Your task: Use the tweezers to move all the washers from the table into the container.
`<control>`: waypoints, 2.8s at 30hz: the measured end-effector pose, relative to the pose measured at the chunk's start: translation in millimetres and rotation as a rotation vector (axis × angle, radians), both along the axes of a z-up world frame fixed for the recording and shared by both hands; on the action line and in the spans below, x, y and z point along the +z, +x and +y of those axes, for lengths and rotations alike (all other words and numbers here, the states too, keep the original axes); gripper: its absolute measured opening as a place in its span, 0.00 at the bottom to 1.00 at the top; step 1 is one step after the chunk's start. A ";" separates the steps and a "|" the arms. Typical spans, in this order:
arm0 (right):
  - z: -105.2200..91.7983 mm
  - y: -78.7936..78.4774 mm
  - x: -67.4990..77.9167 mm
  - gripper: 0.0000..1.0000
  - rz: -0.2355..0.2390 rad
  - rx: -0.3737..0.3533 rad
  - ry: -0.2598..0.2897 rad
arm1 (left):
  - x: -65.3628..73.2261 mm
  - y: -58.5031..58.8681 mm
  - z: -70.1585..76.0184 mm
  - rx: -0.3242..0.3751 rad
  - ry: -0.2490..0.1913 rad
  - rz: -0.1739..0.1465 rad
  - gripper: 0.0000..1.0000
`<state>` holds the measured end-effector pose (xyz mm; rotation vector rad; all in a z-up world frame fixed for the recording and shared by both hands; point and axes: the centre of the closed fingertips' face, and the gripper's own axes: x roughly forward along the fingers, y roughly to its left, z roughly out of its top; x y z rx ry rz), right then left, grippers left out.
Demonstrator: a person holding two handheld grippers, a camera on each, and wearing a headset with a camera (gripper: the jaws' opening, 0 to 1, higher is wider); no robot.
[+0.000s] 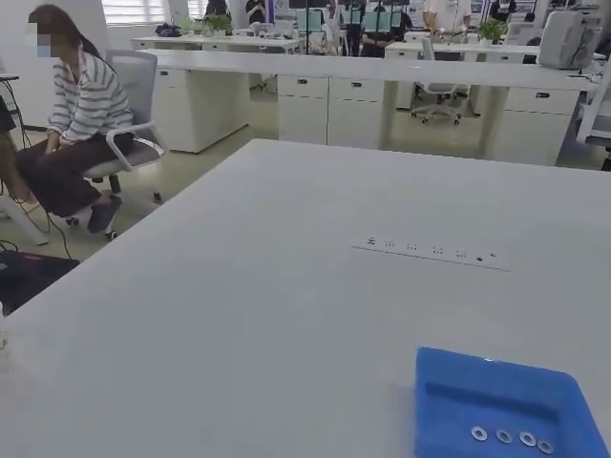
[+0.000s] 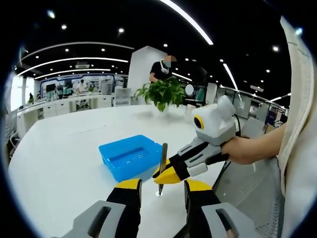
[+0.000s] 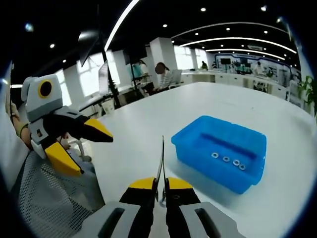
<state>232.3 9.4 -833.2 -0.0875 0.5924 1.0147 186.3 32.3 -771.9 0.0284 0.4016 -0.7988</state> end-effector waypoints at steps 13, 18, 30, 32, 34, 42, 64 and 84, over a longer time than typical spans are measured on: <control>-3.0 3.9 -1.5 0.04 0.034 -0.046 0.066 | -1.2 0.0 0.4 -0.003 0.008 -0.001 0.33; -2.3 1.6 -3.6 0.04 0.052 -0.043 0.072 | -0.5 0.4 0.9 0.000 0.004 -0.002 0.33; -7.9 -0.3 -3.9 0.04 0.048 -0.048 0.086 | -1.7 0.9 1.9 0.001 0.023 -0.010 0.32; -9.3 1.3 -4.0 0.04 0.053 -0.055 0.090 | -1.6 1.1 2.2 0.003 0.023 -0.011 0.32; -8.8 1.1 -3.6 0.04 0.050 -0.054 0.087 | -1.3 1.5 2.8 0.006 0.021 -0.011 0.32; 4.7 -8.6 -2.9 0.04 0.017 0.025 0.049 | -2.1 1.4 2.4 0.004 0.028 -0.012 0.32; 13.6 -14.8 0.1 0.02 -0.084 0.122 -0.083 | -3.2 9.1 10.4 0.060 0.053 -0.032 0.53; 21.4 38.9 61.1 0.03 -0.142 0.123 -0.014 | 4.2 21.6 26.4 0.161 0.060 -0.087 0.80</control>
